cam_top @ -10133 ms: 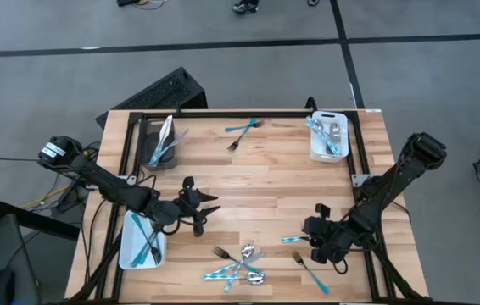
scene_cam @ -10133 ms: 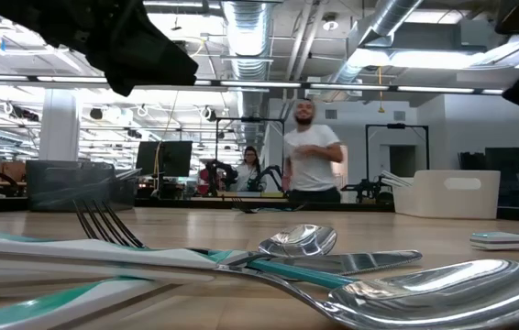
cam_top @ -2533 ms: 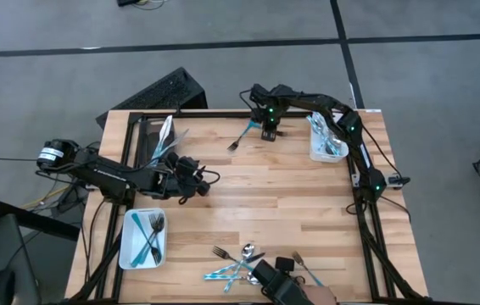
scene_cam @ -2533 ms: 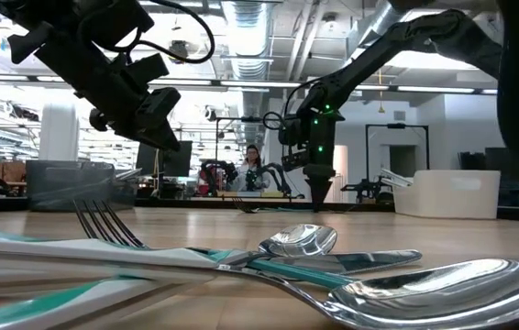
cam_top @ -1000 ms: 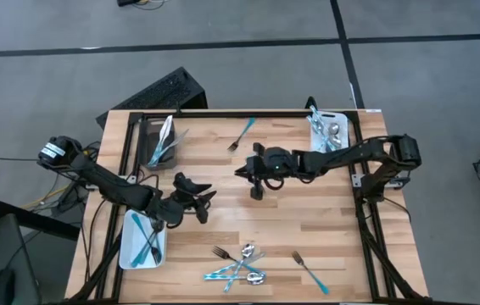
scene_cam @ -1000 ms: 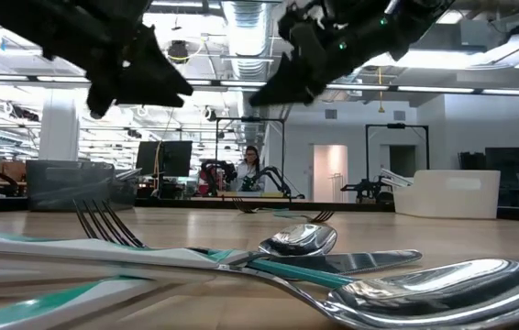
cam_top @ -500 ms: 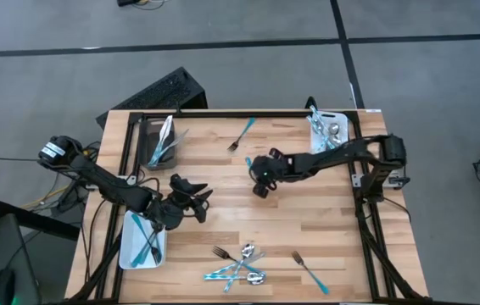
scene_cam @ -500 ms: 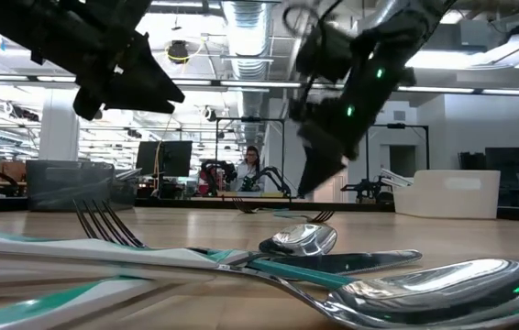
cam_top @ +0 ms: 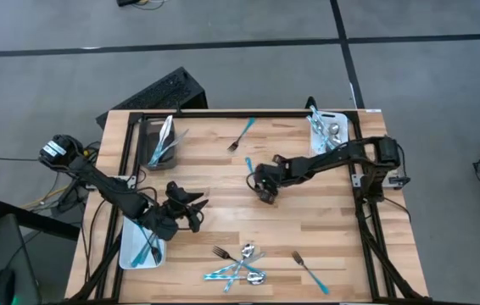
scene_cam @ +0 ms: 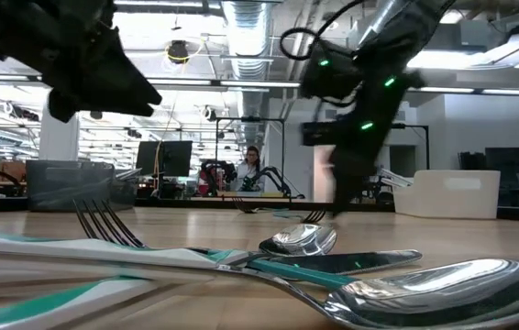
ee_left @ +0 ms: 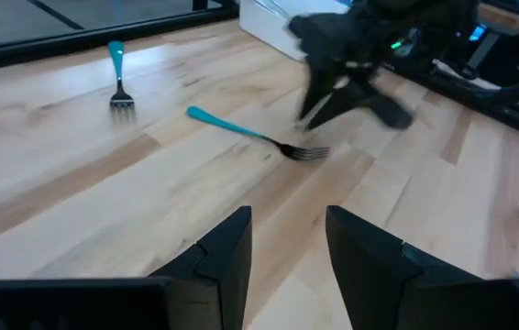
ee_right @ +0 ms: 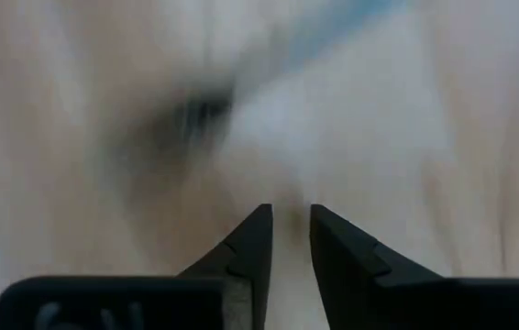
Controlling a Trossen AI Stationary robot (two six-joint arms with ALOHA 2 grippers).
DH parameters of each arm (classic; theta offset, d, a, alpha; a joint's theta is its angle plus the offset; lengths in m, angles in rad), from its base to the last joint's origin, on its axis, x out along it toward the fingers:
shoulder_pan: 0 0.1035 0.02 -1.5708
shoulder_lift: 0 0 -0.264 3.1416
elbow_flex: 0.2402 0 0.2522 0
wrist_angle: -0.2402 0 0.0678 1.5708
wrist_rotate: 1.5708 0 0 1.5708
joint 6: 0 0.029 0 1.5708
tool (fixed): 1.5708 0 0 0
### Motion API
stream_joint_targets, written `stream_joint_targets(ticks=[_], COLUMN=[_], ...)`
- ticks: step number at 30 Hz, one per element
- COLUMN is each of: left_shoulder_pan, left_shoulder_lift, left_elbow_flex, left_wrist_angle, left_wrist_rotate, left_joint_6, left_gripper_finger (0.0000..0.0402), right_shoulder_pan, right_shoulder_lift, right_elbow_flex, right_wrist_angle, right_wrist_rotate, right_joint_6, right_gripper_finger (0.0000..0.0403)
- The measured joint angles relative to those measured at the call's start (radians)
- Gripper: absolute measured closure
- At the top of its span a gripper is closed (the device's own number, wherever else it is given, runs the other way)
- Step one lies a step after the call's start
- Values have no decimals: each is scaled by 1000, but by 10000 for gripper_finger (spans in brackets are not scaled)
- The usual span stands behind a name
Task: Sort silverware by color (type)
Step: Put the blue fork into the left white bin
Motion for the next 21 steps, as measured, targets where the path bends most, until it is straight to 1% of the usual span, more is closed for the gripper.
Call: stream_joint_targets(ticks=[3, 8, 11, 14, 16, 17, 18, 19, 21], left_shoulder_pan=[-29, -47, -43, -39, -39, -39, -39, -39, -34], left_shoulder_lift=[0, 0, 0, 0, 0, 0, 0, 0, 0], left_elbow_flex=[0, 0, 0, 0, 0, 0, 0, 0, 0], left_wrist_angle=[-51, -90, -88, -84, -85, -85, -85, -85, -85], left_wrist_rotate=[-29, -94, -94, -95, -96, -100, -103, -104, -108], left_joint_6=[-70, -147, -144, -120, -108, -100, -93, -89, -76], left_gripper_finger=[274, 274, 274, 274, 274, 274, 274, 274, 274], right_shoulder_pan=[24, 77, 116, 157, 183, 192, 198, 198, 191], right_shoulder_lift=[-77, -217, -276, -312, -320, -320, -320, -320, -295], right_elbow_flex=[-6, -2, -2, -6, -33, -55, -80, -106, -154], right_wrist_angle=[-141, -327, -367, -371, -323, -256, -173, -89, 95], right_wrist_rotate=[-10, 0, 17, 99, 191, 239, 261, 263, 228], right_joint_6=[13, 106, 167, 227, 260, 265, 265, 255, 239], right_gripper_finger=[307, 310, 310, 310, 309, 307, 304, 299, 284])
